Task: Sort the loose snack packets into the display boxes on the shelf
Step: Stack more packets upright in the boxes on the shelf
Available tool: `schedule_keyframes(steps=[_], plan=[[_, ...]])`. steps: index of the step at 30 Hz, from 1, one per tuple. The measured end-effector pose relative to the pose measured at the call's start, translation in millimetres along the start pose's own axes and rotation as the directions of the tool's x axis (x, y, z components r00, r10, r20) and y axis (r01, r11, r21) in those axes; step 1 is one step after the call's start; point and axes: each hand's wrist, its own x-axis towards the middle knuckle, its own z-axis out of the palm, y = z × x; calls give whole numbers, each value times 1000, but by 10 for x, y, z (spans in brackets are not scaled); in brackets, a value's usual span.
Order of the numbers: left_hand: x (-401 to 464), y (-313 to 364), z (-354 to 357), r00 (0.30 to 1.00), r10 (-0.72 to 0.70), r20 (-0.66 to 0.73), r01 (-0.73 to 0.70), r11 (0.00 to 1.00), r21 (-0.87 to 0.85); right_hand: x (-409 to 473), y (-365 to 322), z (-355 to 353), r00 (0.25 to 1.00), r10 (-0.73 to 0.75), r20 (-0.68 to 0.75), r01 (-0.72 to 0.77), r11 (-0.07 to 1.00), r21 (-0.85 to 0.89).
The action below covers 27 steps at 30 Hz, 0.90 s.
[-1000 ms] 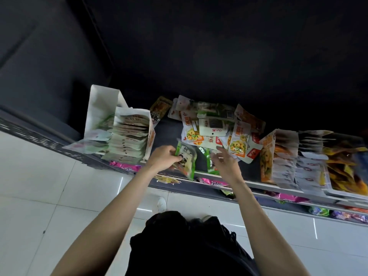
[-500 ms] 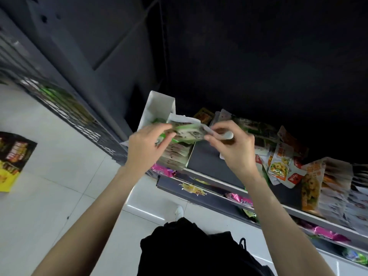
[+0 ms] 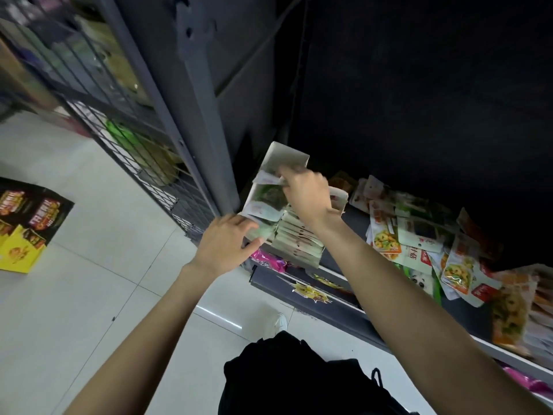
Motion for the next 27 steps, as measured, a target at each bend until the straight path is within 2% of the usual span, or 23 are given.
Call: schedule_keyframes(steps=[1,3,5,7,10,13,16,18,19,21,22,24,27], plan=[[2,-16,4,1000,9,-9,-9,1000,-1,25,-58,54,998,-33,59,38,995,-95],[8,-23,-14,1000,12,-28,-12,1000,-12,60,-132,169,994,-91,61,103,964,-246],[20,-43,2,997,23,-68,-23,1000,-9,63,-126,265,994,-68,81,89,950,-300],[26,-43,11,995,32,-96,-33,999,-3,4,-80,307,988,-78,135,105,973,-204],[-1,3,5,973,-1,-231,-12,998,-56,-224,-37,196,985,-124,-120,135,987,91],[-42,324,-57,904,-57,-424,-41,975,-218,-693,143,-9,956,6,-292,76,961,267],[-72,874,-48,865,-23,-502,-189,911,-367,-1343,493,-166,928,203,-312,-76,924,375],[-68,1239,90,900,40,-435,-270,833,-482,-1806,827,-164,905,323,-276,-209,904,373],[-52,1404,197,935,62,-349,-256,800,-543,-2016,1004,-138,888,383,-253,-283,890,356],[20,1721,458,991,89,-96,-129,786,-605,-2390,1366,-42,838,517,-176,-450,836,314],[78,1870,608,996,80,39,-40,792,-609,-2535,1528,-7,805,579,-126,-527,797,296],[211,2139,924,963,42,266,120,817,-564,-2737,1809,52,735,678,-4,-651,707,277],[405,2506,1299,872,-36,488,297,832,-469,-2831,2102,110,635,736,235,-772,592,233]])
